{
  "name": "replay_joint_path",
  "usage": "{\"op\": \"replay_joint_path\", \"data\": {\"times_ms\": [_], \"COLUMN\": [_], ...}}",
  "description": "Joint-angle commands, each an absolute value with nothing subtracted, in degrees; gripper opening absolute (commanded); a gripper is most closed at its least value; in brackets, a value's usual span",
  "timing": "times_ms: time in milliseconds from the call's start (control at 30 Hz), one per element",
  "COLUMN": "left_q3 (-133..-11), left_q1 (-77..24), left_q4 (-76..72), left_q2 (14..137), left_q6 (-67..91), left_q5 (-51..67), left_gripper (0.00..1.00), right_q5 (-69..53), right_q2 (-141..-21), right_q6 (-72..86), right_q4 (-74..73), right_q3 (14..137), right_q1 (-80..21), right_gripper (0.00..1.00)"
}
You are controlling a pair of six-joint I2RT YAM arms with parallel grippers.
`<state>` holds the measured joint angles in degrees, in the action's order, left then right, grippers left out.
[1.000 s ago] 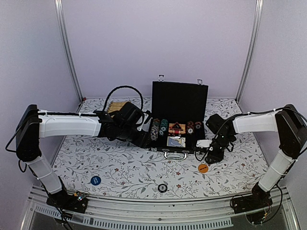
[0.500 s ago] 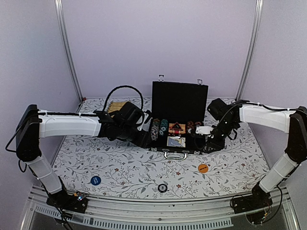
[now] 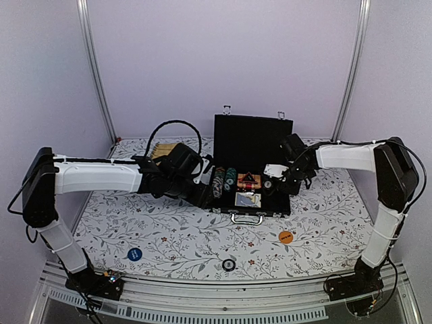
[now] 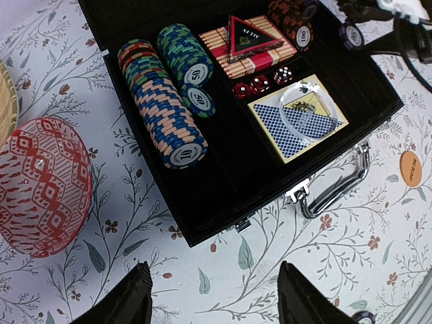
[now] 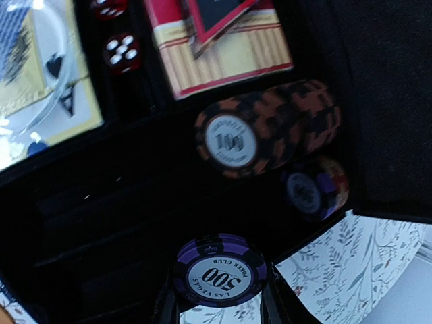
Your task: Pack up texas hold em set
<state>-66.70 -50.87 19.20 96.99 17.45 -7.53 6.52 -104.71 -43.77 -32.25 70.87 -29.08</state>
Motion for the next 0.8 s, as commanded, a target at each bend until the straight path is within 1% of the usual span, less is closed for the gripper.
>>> {"op": "replay_joint_path", "data": {"times_ms": [0, 233, 600, 667, 767], "left_q3": [-66.9, -66.8, -67.3, -67.3, -67.3], "left_q1": [-50.3, -50.3, -50.4, -50.4, -50.3], "left_q4": [18.8, 18.6, 18.6, 18.4, 18.4], "left_q2": [95.5, 95.2, 96.2, 96.4, 96.5], "left_q6": [17.6, 17.8, 17.5, 17.5, 17.6], "left_q5": [-7.4, -7.3, -7.2, -7.0, -6.9], "left_gripper": [0.64, 0.64, 0.64, 0.64, 0.64], "right_q5": [11.8, 16.8, 19.9, 20.0, 20.8], "right_q2": [-108.1, -113.4, -115.4, -115.5, -115.8], "right_q6": [-44.7, -46.6, -47.9, -47.9, -48.2], "right_q4": [-22.5, -17.0, -14.1, -13.7, -12.6], "right_q3": [74.6, 74.9, 73.5, 73.3, 73.2], "right_q1": [-28.8, -28.9, -28.8, -28.8, -28.9], "right_gripper": [0.35, 0.36, 0.37, 0.39, 0.46]}}
